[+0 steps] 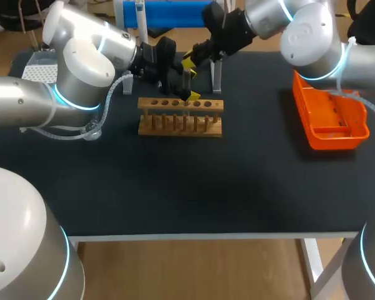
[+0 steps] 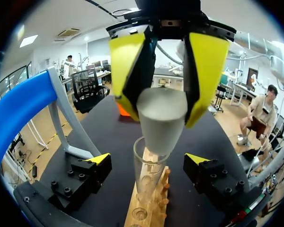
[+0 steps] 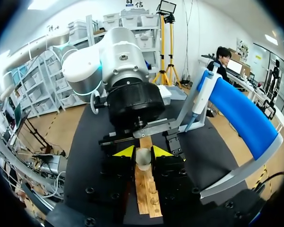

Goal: Invert the test tube, pick up the pipette, mount the tip to pipette, aspirate from beaker and dispense into the tube, eject the tip, return the pipette, and cap with the stopper.

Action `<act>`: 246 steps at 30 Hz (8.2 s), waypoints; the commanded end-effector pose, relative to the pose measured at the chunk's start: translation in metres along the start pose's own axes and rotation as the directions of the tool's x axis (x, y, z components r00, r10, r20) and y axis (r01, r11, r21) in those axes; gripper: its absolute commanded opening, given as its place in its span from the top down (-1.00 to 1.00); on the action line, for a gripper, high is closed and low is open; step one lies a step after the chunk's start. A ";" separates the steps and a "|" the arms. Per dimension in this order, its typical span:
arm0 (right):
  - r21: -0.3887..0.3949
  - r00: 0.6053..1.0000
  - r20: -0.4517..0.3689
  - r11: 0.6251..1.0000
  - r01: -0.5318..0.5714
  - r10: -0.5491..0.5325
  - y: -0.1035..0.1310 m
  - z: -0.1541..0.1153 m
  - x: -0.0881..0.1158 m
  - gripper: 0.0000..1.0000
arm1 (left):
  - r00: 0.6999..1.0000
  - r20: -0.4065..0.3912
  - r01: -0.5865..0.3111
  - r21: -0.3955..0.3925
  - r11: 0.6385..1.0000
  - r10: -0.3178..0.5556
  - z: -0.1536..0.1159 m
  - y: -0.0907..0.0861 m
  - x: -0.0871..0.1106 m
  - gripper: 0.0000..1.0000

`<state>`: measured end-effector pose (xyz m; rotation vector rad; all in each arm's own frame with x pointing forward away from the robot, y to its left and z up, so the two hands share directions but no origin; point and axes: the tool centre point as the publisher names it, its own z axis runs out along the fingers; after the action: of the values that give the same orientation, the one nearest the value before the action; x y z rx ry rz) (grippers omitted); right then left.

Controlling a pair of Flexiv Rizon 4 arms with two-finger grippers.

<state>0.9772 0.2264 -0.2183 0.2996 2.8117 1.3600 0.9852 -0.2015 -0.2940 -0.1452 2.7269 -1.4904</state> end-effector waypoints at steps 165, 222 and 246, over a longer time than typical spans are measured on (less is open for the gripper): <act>0.090 0.999 0.048 0.996 -0.024 0.020 0.001 -0.017 0.007 1.00 | 1.000 -0.003 0.001 -0.004 1.000 -0.001 0.000 -0.001 -0.001 -1.00; 0.090 0.999 0.048 0.996 -0.024 0.020 0.001 -0.017 0.007 1.00 | 1.000 -0.003 0.001 -0.004 1.000 -0.001 0.000 -0.001 -0.001 -1.00; 0.107 0.999 0.043 0.994 -0.007 0.002 0.007 -0.010 -0.002 1.00 | 1.000 -0.003 0.001 -0.004 1.000 -0.001 0.000 -0.001 -0.001 -1.00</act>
<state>0.9756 0.2213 -0.2073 0.3318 2.8439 1.2021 0.9852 -0.2015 -0.2940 -0.1452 2.7268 -1.4903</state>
